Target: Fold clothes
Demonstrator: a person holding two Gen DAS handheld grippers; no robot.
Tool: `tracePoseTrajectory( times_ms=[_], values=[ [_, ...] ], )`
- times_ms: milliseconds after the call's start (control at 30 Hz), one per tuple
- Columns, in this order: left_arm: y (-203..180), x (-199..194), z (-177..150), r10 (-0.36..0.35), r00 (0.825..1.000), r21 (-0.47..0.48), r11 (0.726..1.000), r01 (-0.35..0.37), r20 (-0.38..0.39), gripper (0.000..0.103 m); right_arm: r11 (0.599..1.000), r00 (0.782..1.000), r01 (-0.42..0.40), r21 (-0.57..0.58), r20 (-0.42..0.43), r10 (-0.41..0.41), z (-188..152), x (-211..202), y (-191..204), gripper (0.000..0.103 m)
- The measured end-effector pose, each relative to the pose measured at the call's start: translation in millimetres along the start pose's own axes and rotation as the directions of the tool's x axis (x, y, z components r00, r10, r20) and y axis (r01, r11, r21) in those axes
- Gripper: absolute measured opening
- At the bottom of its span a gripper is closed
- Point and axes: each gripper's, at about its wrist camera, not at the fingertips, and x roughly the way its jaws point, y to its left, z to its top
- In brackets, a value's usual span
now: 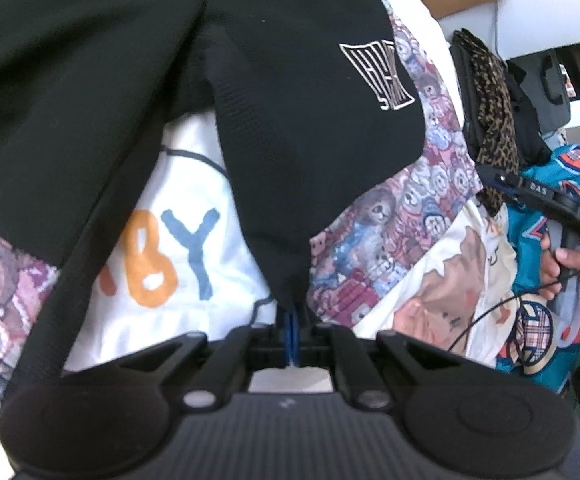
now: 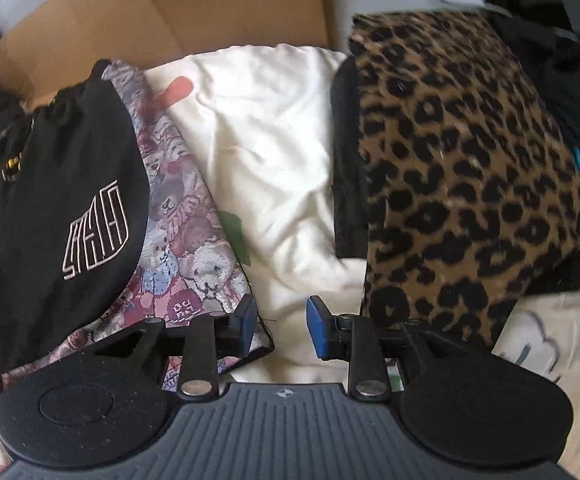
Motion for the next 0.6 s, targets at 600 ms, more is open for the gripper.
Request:
tracePoseTrajectory(
  times_ms=[600],
  values=[
    [1.3, 3.8, 1.6, 0.028, 1.000, -0.007, 1.000, -0.028, 0.004, 0.002, 0.998, 0.998, -0.046, -0.050, -0.051, 0.044, -14.5, 29.8, 12.8, 0.032]
  ],
)
